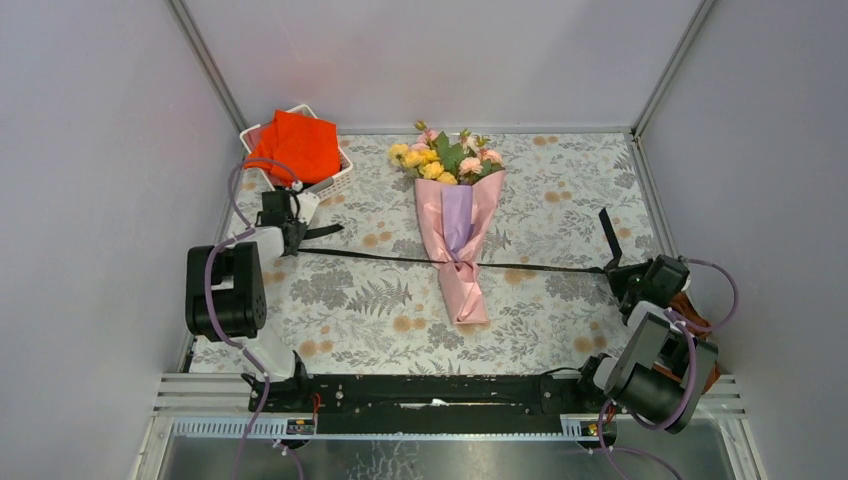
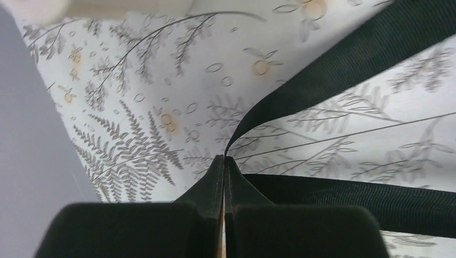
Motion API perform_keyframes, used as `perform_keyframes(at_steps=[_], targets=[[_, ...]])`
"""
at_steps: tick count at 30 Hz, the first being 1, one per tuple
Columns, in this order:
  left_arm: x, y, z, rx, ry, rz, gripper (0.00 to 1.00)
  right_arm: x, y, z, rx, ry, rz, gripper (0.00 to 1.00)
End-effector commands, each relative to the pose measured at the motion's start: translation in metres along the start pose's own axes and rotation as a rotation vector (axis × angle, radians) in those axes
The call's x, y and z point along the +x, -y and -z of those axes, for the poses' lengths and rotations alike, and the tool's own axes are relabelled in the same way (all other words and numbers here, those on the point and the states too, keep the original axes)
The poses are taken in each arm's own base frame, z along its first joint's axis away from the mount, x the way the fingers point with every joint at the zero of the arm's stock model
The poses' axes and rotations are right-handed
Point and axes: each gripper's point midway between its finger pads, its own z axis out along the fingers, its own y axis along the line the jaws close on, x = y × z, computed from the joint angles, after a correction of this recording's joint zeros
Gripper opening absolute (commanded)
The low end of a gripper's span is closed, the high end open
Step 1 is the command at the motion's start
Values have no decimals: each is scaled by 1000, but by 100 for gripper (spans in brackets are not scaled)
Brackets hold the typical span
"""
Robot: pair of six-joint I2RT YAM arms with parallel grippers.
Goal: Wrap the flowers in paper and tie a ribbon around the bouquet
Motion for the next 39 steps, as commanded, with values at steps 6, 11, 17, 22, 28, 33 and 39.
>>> perform_keyframes(at_steps=[6,11,17,22,28,33,39], targets=[[4,-75,10,-180,10,9,0,-64,-63,5,-151,174,216,0],[-58,12,47,203,187,-123,46,34,-187,36,-529,-46,539,0],[-165,161,165,656,448,-396,67,123,-301,115,-899,-257,681,0],[-148,307,247,1033,511,-789,69,140,-371,155,-1088,-329,640,0],[-138,377,222,992,571,-1027,85,139,-427,177,-1195,-354,571,0],[-110,399,181,919,532,-1141,72,137,-464,208,-1278,-311,604,0],[-68,407,164,997,430,-1147,41,120,-502,258,-1406,-225,636,0]])
